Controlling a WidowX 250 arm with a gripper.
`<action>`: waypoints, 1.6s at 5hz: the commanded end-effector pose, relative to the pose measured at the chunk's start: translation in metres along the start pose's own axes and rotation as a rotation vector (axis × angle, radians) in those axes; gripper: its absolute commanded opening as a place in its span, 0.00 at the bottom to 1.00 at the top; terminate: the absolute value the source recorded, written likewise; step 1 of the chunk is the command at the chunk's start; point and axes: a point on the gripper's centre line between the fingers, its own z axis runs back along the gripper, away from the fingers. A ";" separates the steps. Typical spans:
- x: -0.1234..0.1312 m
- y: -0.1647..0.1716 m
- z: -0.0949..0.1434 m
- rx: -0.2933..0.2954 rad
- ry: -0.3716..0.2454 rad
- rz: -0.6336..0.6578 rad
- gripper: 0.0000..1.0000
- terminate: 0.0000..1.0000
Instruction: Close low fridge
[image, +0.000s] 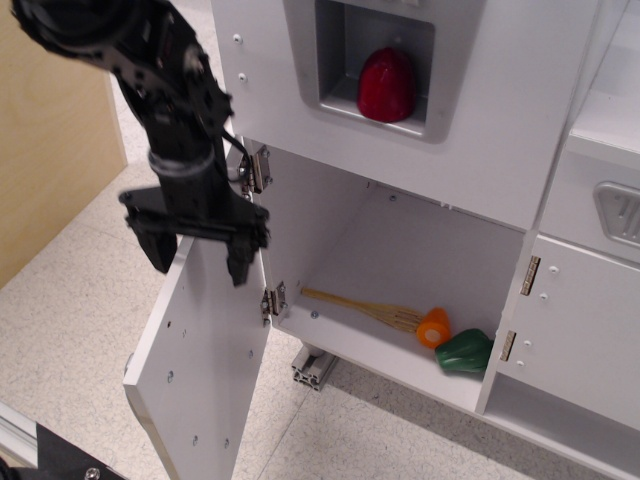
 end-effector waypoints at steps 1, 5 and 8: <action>0.004 -0.036 -0.009 0.011 -0.034 -0.005 1.00 0.00; 0.016 -0.096 0.019 -0.013 -0.060 0.062 1.00 0.00; -0.020 -0.044 0.076 -0.126 -0.124 -0.028 1.00 0.00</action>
